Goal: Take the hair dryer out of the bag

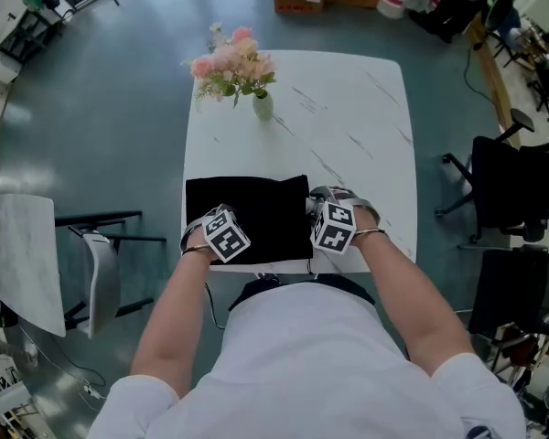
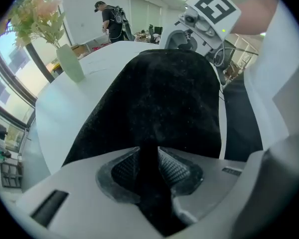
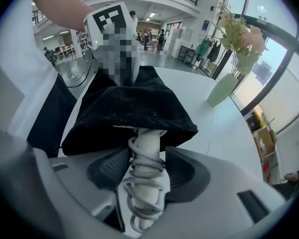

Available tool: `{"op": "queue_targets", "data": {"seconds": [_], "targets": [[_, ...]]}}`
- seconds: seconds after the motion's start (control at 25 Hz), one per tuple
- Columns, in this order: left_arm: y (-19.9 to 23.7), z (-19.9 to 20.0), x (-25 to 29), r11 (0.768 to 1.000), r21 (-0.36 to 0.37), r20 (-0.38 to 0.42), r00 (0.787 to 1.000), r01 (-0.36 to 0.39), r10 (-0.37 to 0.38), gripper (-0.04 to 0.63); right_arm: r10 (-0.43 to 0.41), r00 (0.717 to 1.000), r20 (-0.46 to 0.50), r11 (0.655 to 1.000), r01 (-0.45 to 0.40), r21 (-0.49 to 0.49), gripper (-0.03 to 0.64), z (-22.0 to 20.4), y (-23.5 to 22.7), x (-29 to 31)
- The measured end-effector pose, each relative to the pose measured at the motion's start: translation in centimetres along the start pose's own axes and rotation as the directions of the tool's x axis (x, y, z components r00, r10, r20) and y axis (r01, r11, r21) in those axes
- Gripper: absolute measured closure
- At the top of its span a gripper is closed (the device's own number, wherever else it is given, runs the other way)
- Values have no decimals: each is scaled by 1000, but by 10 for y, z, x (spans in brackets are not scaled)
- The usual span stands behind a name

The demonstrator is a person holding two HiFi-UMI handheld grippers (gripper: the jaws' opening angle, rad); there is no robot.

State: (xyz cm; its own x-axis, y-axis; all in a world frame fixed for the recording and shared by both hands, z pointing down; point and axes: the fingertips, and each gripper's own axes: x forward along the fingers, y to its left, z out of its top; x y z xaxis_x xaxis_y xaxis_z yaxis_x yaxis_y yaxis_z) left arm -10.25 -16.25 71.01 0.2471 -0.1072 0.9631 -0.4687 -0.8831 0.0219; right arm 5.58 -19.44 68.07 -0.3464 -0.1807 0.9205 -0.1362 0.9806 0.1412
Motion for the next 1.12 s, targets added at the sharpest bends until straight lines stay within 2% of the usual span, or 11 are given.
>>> {"op": "queue_targets", "data": {"seconds": [0.04, 0.16, 0.28, 0.44, 0.76, 0.92, 1.12], "targets": [[0, 0, 0, 1000, -30, 10, 1000, 7, -7, 482, -5, 1000, -6, 1000, 5, -6, 383, 0, 0, 1], [0, -1, 0, 996, -92, 42, 999, 17, -13, 483, -33, 999, -44, 998, 30, -61, 372, -5, 1, 6], [-1, -1, 0, 996, -85, 24, 1000, 9, -7, 485, -47, 996, -78, 995, 40, -91, 365, -9, 0, 13], [-1, 0, 1, 995, -95, -11, 1000, 14, -15, 488, -40, 997, -62, 996, 35, -87, 374, -9, 0, 11], [-3, -1, 1, 998, -70, -14, 1000, -3, 2, 502, -26, 997, -69, 998, 22, -67, 377, -25, 6, 2], [-3, -1, 1, 994, -106, -6, 1000, 3, -3, 509, -33, 997, -69, 997, 28, -67, 377, -39, 8, -4], [-3, -1, 2, 995, -100, -40, 999, 23, -27, 509, -40, 997, -70, 998, 36, -58, 377, -55, 12, -11]]}}
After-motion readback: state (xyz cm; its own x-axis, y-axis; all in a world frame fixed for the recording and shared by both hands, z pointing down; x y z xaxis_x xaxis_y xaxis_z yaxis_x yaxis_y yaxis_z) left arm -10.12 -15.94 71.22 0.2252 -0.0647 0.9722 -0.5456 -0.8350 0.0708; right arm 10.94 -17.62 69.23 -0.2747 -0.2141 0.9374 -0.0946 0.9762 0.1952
